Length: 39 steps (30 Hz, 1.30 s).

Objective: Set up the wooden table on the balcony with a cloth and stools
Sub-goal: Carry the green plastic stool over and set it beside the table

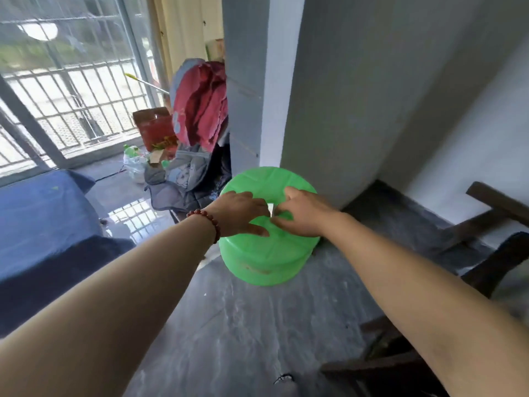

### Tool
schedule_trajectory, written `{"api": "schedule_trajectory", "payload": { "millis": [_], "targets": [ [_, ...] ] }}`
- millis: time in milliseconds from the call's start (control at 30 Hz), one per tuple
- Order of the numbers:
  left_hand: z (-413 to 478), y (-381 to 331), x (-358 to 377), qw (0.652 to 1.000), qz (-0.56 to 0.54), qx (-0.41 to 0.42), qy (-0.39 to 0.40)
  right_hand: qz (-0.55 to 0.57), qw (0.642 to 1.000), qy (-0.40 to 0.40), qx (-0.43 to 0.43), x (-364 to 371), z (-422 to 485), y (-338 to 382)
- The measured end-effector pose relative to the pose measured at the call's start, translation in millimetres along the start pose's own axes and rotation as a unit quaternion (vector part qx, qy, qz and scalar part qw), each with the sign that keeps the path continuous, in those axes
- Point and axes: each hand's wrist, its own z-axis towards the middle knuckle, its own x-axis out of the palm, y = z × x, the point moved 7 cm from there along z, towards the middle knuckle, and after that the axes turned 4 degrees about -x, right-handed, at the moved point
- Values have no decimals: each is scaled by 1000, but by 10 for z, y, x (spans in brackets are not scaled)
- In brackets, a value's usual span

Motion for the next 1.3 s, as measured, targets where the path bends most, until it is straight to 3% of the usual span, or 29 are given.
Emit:
{"api": "schedule_trajectory", "payload": {
  "millis": [267,600,900,1100,1300],
  "targets": [
    [-2238,657,337,989,-19,-144,20,-25,988,-4,-151,154,289,2212],
    [-4697,1065,829,942,-29,-330,60,-30,937,34,-346,534,484,4665],
    [-5853,1386,1193,894,-79,-434,76,-28,890,72,-450,855,822,5959],
    [-6265,2075,1328,860,-110,-489,92,-44,859,88,-502,908,1473,6613],
    [-6381,2896,1349,845,-111,-511,107,-31,852,100,-513,894,2306,7001]
  ]
}}
